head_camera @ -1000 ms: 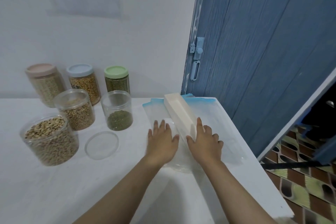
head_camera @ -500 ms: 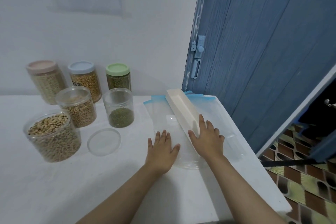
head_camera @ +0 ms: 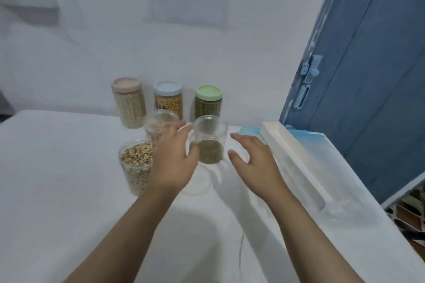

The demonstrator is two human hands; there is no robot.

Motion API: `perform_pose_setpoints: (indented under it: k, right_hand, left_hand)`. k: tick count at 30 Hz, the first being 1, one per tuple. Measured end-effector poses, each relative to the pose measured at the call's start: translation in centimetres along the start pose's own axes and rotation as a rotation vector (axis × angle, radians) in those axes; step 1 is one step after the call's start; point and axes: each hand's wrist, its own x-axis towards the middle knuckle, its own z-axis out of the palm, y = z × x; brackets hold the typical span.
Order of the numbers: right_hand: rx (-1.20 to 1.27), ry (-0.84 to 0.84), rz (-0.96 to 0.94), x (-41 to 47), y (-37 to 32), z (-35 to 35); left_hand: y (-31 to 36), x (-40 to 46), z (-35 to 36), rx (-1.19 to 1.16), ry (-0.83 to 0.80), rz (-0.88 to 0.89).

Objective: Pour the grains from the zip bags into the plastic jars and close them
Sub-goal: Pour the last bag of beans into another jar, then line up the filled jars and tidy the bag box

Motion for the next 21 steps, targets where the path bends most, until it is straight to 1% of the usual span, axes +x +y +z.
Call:
perform_pose_setpoints:
  k: [3, 5, 7, 9, 12, 14, 15, 17, 19, 21]
  right_hand:
    - [-0.068, -0.168, 0.07, 1.1, -2.1, 4.5]
    - [-0.187, -0.312, 0.156, 1.6, -2.3, 8.0]
    - [-0.293, -0.44, 0.253, 1.6, -1.9, 11.4]
    - [-0.373, -0.466, 0.3, 1.3, -1.5, 14.0]
    - [-0.447, -0.366, 0.294, 0.5, -1.6, 15.6]
    - [-0.381, -0.276, 0.321, 0.1, -2.1, 15.9]
    - [-0.278, -0.219, 0.354, -0.1, -2.5, 16.1]
    - [0.038, -0.058, 0.379, -0.5, -3.9, 16.5]
    - [0.313, 0.103, 0.304, -0.5, -5.8, 16.9]
    - [0.441, 0.166, 0.207, -0.3, -7.9, 16.9]
  left_hand:
    - [-3.9, 0.8, -3.3, 0.014, 0.021, -0.071]
    - [-6.9, 1.2, -4.4, -0.001, -0.011, -0.118]
    - [-9.5, 1.4, -5.2, -0.077, -0.071, -0.155]
    - [-11.3, 1.4, -5.8, -0.166, -0.143, -0.198]
    - [-13.4, 1.4, -6.1, -0.248, -0.224, -0.207]
    - [-14.4, 1.3, -6.4, -0.362, -0.271, -0.224]
    - [-14.8, 1.2, -6.6, -0.425, -0.295, -0.234]
    - [-15.5, 1.2, -6.7, -0.523, -0.317, -0.248]
    - [-16.0, 1.4, -6.9, -0.603, -0.334, -0.275]
    - [-16.4, 1.6, -7.1, -0.67, -0.359, -0.314]
